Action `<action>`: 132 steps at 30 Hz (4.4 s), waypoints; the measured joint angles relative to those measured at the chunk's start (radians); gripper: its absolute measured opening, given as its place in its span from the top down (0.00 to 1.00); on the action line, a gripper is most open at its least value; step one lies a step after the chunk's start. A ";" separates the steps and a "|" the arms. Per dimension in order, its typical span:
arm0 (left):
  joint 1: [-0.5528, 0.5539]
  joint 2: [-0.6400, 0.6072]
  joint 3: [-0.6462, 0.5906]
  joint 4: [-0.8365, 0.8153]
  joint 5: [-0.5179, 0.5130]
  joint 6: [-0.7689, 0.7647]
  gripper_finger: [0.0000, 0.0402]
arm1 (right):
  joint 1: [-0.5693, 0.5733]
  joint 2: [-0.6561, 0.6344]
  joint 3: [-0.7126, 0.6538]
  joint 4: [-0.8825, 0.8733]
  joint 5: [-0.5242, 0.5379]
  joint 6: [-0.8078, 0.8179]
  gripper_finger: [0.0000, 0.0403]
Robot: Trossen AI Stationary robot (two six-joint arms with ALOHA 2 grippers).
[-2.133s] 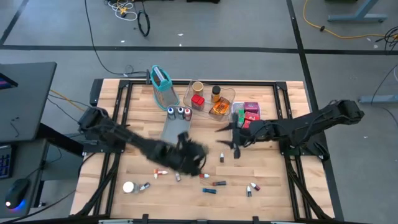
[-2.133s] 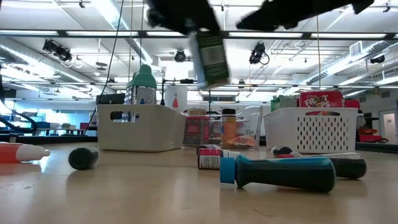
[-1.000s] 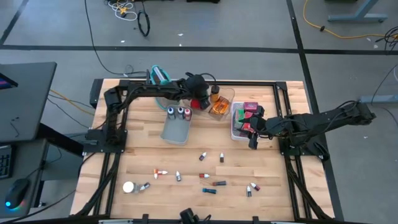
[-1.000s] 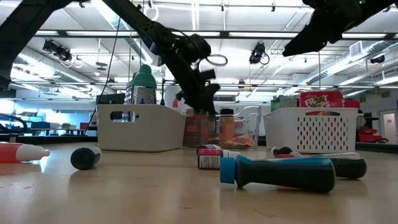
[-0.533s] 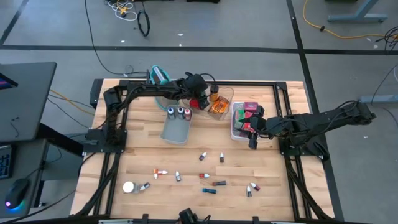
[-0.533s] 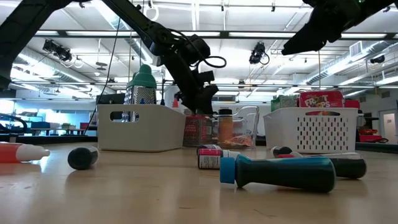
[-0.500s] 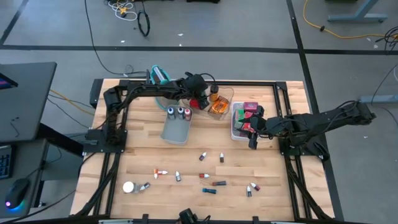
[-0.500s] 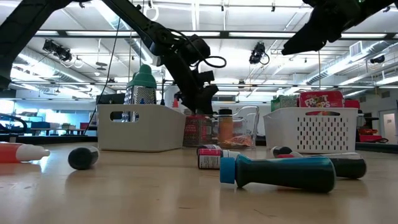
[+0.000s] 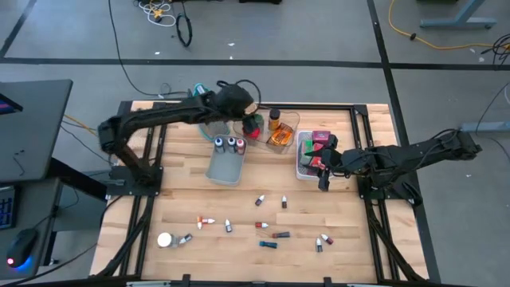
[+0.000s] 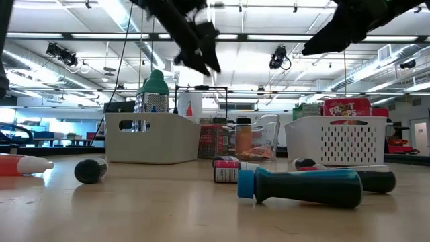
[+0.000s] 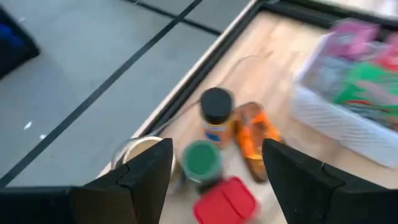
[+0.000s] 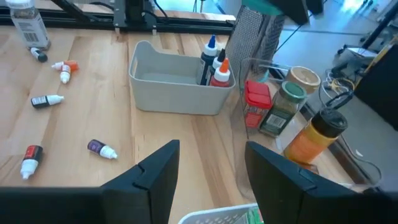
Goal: Pick & Place Kitchen Items
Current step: Put the white seasoning bottle into the transparent bin
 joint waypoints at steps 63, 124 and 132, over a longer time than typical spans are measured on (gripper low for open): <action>-1.337 -0.231 -0.156 -0.641 -0.042 -1.256 0.37 | 0.000 0.001 0.000 0.023 -0.001 0.032 0.52; -1.429 -0.223 -0.317 -0.579 0.162 -1.041 0.37 | 0.000 0.001 0.001 0.125 -0.001 -0.074 0.52; -1.427 -0.223 -0.319 -0.646 0.025 -1.007 0.37 | 0.000 0.001 0.001 0.125 -0.001 -0.075 0.52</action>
